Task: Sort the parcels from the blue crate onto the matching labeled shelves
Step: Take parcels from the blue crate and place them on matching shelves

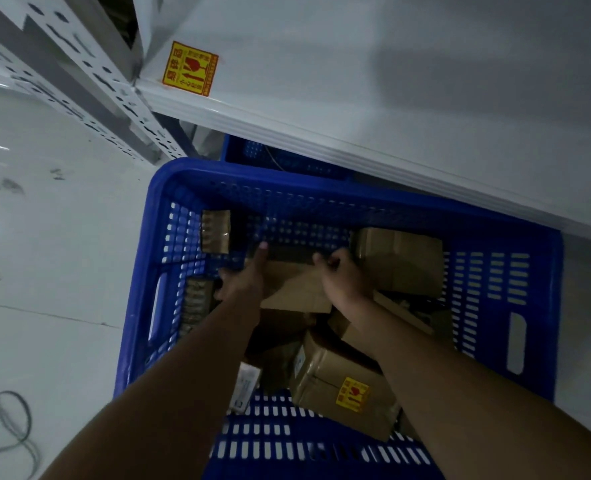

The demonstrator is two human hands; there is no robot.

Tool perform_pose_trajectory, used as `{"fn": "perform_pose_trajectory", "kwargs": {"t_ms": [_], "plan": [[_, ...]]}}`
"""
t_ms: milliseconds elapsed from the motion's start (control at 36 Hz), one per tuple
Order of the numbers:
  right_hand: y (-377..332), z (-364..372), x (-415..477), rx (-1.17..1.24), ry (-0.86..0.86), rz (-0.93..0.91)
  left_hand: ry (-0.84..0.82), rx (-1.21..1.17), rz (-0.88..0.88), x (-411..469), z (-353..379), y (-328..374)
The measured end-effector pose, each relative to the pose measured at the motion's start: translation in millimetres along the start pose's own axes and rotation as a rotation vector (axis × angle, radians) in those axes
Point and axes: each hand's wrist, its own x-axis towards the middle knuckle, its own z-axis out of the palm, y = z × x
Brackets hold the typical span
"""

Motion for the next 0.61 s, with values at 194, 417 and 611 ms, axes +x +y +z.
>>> {"fn": "perform_pose_trajectory", "kwargs": {"t_ms": [194, 417, 611], "plan": [[-6, -18, -47, 0.358, 0.022, 0.156, 0.005, -0.095, 0.127, -71, -44, 4], [-36, -102, -116, 0.655, -0.512, 0.271, -0.223, -0.217, 0.255, -146, -94, 10], [-45, -183, -199, 0.691, -0.451, 0.303, -0.353, -0.181, 0.286, -255, -100, 12]]}}
